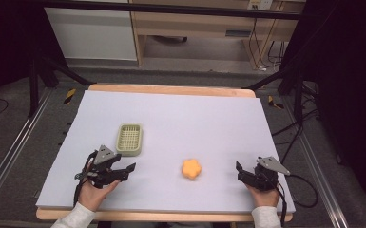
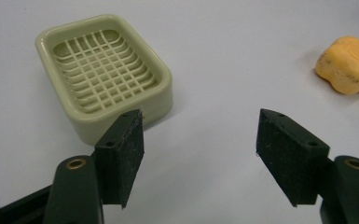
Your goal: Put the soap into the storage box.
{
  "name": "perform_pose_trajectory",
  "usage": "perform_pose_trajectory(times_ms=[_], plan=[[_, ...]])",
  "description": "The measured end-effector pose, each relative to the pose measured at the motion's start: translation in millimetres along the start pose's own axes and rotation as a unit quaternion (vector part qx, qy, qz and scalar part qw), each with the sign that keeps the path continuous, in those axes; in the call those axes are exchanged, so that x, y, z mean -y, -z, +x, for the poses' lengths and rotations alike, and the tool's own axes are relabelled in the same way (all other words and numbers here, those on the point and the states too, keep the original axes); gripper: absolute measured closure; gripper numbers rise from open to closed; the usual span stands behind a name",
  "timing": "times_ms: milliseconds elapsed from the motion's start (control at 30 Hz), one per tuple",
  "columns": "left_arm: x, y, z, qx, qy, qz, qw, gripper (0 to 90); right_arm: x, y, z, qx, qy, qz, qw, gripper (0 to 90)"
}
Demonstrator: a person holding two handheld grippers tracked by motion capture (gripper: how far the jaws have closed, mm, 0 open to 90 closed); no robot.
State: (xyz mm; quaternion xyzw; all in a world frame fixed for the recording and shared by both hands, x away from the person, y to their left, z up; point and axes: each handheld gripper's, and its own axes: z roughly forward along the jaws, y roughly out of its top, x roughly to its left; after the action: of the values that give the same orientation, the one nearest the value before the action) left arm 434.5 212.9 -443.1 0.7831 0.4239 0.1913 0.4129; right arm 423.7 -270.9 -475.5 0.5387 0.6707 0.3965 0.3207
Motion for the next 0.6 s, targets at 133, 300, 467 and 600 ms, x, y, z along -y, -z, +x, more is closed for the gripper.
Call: perform_pose_trajectory(times_ms=[133,300,467,600], plan=[[-4.1,-5.8,-6.7,0.006,-0.009,0.005,0.9999,31.3,0.3,-0.5,-0.2,-0.001,-0.001,-0.001,1.0000,14.1],[-6.2,-10.4,-13.2,0.018,-0.017,0.010,0.9996,30.8,0.4,-0.4,-0.5,0.001,-0.002,-0.001,1.0000,14.1],[-11.6,-12.7,-17.8,0.019,-0.023,0.008,0.9995,30.7,0.6,-0.6,-0.9,0.002,-0.001,0.000,1.0000,14.1],[-18.9,-14.1,-22.9,0.024,-0.029,0.005,0.9993,30.5,0.6,-0.5,-1.2,0.003,0.000,-0.001,1.0000,14.2]])
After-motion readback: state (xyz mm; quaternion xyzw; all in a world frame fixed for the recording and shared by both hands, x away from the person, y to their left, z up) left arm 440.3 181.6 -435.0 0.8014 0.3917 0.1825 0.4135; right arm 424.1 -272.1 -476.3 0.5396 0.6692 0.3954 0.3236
